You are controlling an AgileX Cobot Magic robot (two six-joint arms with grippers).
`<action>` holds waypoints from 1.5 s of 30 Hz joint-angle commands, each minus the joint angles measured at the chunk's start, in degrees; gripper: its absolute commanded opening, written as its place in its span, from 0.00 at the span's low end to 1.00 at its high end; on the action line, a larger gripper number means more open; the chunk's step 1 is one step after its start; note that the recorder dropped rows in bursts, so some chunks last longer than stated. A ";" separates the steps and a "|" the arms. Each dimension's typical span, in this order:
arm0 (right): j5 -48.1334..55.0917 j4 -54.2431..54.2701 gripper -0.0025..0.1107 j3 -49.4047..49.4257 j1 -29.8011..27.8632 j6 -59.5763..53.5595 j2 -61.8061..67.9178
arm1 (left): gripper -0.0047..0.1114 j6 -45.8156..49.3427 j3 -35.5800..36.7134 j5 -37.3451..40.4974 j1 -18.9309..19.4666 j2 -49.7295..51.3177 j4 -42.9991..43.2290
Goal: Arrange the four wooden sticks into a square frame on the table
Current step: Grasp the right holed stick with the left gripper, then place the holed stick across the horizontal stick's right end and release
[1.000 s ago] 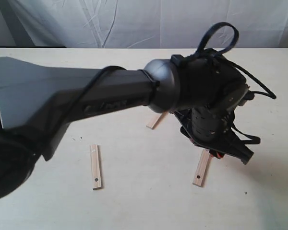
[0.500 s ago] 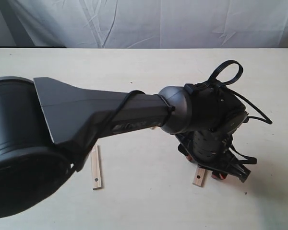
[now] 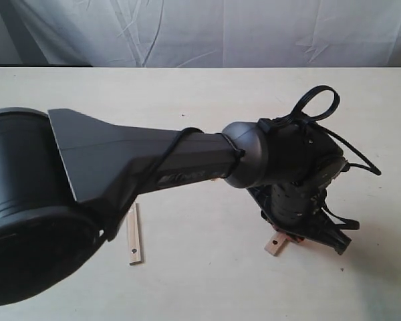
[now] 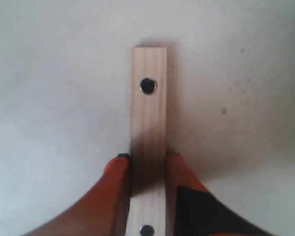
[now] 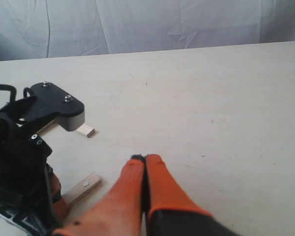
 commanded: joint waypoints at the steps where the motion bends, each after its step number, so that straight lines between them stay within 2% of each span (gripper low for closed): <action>1: -0.58 0.02 0.03 0.07 -0.29 -0.19 -0.38 | 0.04 0.27 -2.40 0.47 1.87 -3.22 7.75; 9: -0.58 0.02 0.03 0.07 -0.29 -0.19 -0.38 | 0.04 2.87 -6.19 -0.12 11.39 -4.38 3.00; 13: -0.58 0.02 0.03 0.07 -0.29 -0.19 -0.38 | 0.04 4.83 -6.19 -1.70 14.08 -3.37 0.79; 23: -0.47 0.01 0.03 0.07 -0.29 -0.19 -0.38 | 0.04 7.93 -6.19 -1.85 13.85 1.10 -5.45; 30: -0.47 0.01 0.03 0.07 -0.29 -0.19 -0.38 | 0.04 12.39 -6.19 -1.61 13.75 1.47 -6.97; 37: -0.47 0.01 0.03 0.07 -0.29 -0.19 -0.38 | 0.04 11.97 -6.19 -1.73 13.61 1.47 -5.45; 41: -0.66 0.01 0.03 0.07 -0.29 -0.19 -0.38 | 0.17 11.97 -6.19 -1.63 13.61 1.47 -5.45; 45: -0.66 0.01 0.03 0.07 -0.29 -0.19 -0.38 | 0.36 11.97 -6.19 -1.17 13.49 1.47 -5.45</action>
